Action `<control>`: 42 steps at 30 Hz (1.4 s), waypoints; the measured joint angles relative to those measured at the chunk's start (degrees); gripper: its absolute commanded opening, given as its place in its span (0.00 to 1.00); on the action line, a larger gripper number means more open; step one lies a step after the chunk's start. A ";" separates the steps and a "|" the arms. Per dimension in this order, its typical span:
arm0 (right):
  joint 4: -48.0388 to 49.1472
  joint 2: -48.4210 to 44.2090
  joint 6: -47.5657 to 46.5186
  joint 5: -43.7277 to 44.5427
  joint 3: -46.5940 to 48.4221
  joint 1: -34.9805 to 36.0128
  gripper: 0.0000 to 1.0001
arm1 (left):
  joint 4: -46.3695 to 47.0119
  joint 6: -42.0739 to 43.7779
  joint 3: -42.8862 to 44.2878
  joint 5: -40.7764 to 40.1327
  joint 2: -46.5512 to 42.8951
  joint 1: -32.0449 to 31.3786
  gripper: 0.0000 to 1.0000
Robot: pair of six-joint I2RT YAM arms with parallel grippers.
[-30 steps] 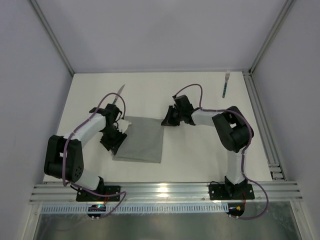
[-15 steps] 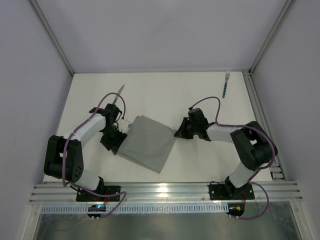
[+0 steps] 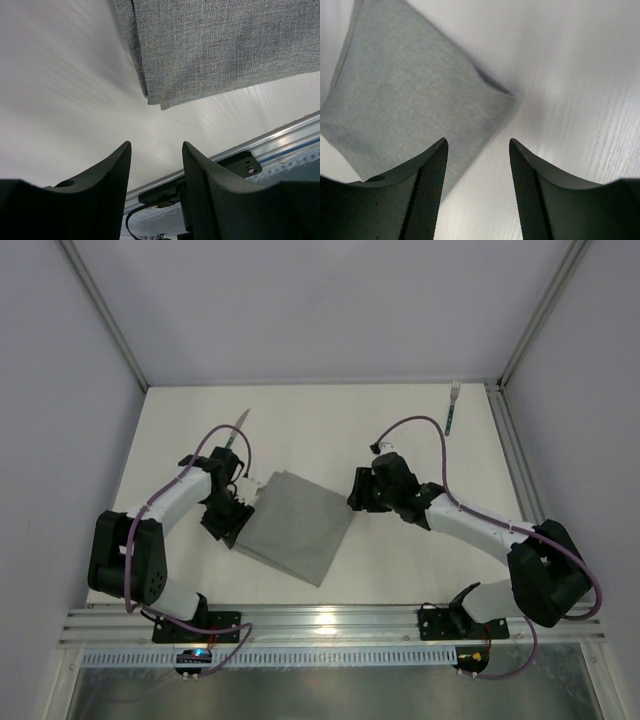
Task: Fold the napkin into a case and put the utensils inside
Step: Smooth out the square-folded napkin at the center of the board.
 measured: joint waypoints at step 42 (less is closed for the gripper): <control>3.56 15.63 -24.68 -5.18 10.43 34.82 0.41 | -1.01 0.00 -0.52 -0.39 -2.36 0.00 0.47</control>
